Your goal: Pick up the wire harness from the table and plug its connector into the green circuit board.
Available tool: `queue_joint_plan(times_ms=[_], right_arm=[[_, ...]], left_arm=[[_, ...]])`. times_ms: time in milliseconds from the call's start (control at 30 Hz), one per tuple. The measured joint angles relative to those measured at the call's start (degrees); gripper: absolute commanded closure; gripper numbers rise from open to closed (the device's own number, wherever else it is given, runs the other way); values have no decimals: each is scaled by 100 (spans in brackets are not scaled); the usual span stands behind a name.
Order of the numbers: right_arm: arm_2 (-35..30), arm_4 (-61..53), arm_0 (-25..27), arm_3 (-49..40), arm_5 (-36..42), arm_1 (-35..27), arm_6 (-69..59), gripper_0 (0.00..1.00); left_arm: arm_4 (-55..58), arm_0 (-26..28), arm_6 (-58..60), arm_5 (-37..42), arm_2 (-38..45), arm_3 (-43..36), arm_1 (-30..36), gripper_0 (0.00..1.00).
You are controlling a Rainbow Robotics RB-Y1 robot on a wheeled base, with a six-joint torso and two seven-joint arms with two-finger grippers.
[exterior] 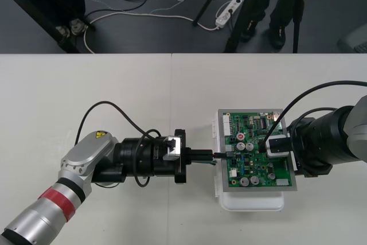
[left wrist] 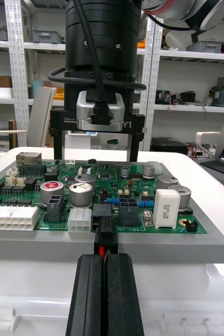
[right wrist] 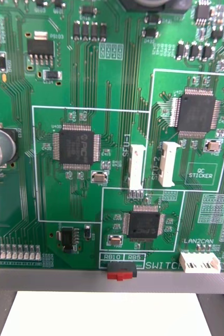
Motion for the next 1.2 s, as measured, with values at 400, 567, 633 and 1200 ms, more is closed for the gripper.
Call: queue_joint_plan(times_ms=[400,567,633,1200], right_arm=[[0,-10,0,-5,-15,0,0,0],[0,-11,0,-5,-21,0,0,0],[0,-11,0,-5,-21,0,0,0],[0,-32,0,-5,-27,0,0,0]], left_arm=[[0,-15,0,15,-38,1,0,100],[0,-16,-1,34,-81,2,0,100],[0,-16,-1,39,-82,4,0,100],[27,-16,-2,90,-83,9,0,100]])
